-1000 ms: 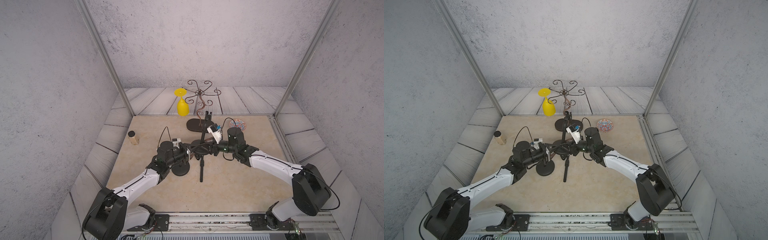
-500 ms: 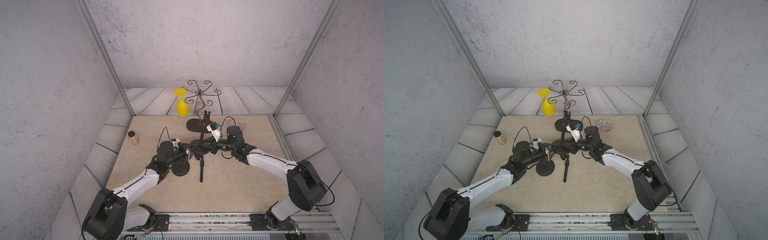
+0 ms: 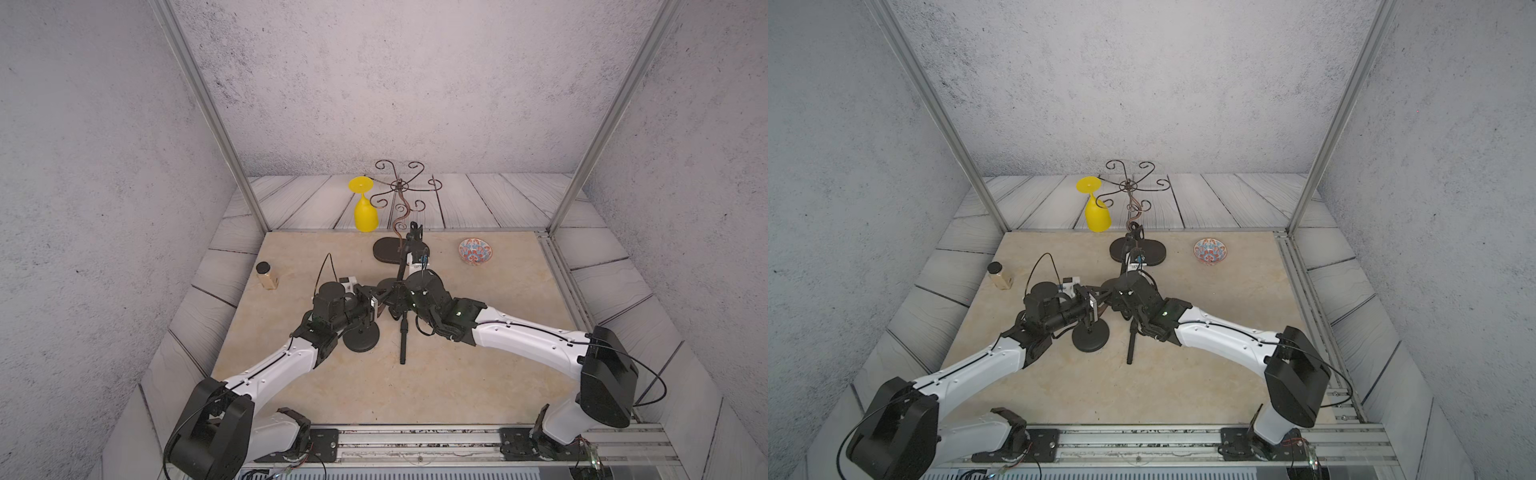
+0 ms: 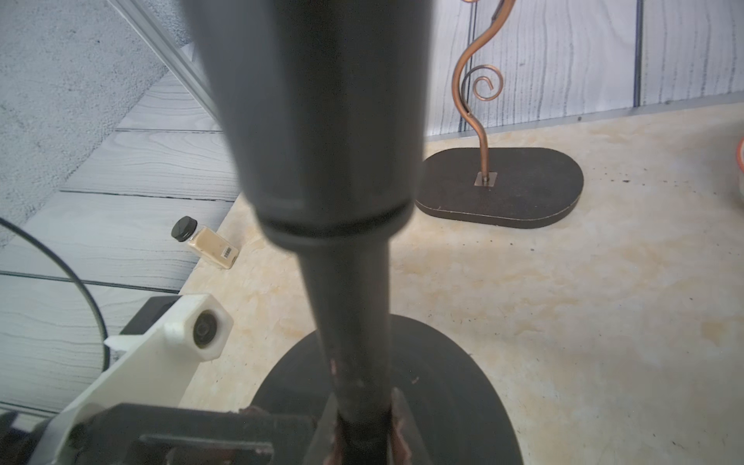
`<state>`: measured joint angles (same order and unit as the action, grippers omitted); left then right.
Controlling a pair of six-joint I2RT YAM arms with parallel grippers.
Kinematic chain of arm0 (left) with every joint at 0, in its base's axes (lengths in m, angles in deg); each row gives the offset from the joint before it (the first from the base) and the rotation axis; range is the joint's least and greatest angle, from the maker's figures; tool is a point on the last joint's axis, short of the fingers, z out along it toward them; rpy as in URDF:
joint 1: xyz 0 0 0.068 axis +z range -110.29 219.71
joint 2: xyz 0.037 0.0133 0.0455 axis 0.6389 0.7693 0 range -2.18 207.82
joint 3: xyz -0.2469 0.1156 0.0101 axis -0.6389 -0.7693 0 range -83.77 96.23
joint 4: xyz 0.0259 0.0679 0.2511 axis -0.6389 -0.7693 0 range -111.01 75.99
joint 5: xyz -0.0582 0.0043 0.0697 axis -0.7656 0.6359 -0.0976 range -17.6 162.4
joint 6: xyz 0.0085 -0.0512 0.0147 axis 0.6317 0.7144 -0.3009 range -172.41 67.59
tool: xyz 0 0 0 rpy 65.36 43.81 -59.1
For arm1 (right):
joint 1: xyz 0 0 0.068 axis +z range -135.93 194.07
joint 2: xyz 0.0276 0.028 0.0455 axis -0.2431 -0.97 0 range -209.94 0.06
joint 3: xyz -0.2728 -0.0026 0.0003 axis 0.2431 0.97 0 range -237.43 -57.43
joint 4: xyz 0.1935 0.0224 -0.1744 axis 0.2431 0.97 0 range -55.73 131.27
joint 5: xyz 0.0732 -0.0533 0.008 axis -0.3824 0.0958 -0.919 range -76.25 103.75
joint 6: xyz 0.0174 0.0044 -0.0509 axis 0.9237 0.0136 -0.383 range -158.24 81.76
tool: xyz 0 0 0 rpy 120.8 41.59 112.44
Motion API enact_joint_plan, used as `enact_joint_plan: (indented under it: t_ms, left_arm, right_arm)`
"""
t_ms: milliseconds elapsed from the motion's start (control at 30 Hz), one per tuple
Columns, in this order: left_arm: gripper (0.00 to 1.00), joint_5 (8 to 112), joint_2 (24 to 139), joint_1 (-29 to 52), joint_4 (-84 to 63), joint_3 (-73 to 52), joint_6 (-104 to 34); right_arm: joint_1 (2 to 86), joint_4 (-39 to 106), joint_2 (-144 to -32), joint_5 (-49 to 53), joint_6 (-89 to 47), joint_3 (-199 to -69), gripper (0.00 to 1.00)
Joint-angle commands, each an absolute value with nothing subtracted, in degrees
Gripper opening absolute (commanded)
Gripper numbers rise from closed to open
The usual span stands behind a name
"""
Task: Assemble a microphone stand
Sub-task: Screw the microphone stand pole into the microphone stand base.
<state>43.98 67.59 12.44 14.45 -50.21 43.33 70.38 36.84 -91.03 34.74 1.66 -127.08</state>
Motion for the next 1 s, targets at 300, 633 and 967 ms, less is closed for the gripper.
enact_joint_plan:
  t_ms: [300,633,967]
  left_arm:
    - [0.00,40.1,65.8,11.6,21.4,-49.7,42.8]
    - [0.00,40.5,64.6,11.6,19.7,-49.8,42.5]
    - [0.00,40.4,64.4,11.6,19.1,-49.1,42.3]
  right_arm:
    - [57.6,21.9,-78.3,-10.7,-19.8,-111.5,0.63]
    - [50.1,19.9,-81.9,-23.2,-28.6,-112.4,0.52]
    - [48.6,18.8,-88.7,-27.1,-29.0,-117.5,0.33]
